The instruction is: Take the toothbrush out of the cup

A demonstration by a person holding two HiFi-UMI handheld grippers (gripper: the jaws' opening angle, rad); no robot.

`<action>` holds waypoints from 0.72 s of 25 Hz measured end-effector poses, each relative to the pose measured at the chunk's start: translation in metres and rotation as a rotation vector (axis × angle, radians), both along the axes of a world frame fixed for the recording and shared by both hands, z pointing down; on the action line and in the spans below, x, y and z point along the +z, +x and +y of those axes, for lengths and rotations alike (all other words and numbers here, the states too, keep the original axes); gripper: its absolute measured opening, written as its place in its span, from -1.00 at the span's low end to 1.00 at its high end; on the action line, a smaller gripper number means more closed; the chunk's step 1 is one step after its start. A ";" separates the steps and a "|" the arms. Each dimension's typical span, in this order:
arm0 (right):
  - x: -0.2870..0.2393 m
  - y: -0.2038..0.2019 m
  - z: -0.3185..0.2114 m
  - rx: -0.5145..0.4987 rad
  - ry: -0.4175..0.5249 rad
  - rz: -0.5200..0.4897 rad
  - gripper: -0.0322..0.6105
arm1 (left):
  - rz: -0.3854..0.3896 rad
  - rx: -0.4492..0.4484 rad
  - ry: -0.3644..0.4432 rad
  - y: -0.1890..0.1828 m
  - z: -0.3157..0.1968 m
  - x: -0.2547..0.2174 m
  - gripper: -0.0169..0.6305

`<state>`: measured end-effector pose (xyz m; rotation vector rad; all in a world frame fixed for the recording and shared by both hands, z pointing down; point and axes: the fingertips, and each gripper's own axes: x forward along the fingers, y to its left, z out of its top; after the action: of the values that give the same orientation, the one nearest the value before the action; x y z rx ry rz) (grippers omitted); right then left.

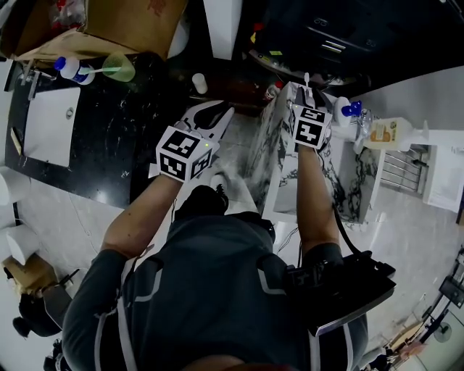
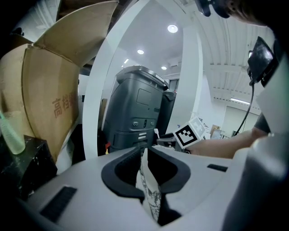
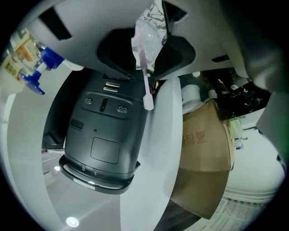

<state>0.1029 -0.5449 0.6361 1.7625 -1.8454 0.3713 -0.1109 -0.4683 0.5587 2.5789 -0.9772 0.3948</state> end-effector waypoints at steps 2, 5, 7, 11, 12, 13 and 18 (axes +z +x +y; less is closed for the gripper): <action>0.002 0.001 -0.001 -0.004 -0.018 0.019 -0.52 | 0.003 0.001 -0.002 -0.001 0.001 0.000 -0.78; 0.004 0.001 -0.001 -0.007 -0.044 0.036 -0.63 | 0.002 -0.003 0.001 -0.004 0.003 0.000 -0.78; 0.004 0.001 -0.001 -0.017 -0.049 0.044 -0.66 | 0.000 -0.009 0.004 -0.006 0.004 0.000 -0.78; 0.005 -0.001 0.002 -0.029 -0.060 0.028 -0.69 | 0.001 -0.014 0.015 -0.013 0.009 -0.005 -0.78; 0.004 -0.001 0.002 -0.031 -0.059 0.022 -0.70 | 0.002 -0.015 0.018 -0.014 0.009 -0.007 -0.78; 0.002 -0.002 0.002 -0.035 -0.056 0.017 -0.70 | 0.004 -0.017 0.019 -0.015 0.010 -0.009 -0.78; -0.032 -0.002 0.009 -0.036 0.015 -0.005 -0.70 | 0.019 -0.016 0.019 -0.016 0.013 -0.023 -0.78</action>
<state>0.1005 -0.5363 0.6041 1.7371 -1.8849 0.3493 -0.1274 -0.4554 0.5355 2.5859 -0.9988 0.3581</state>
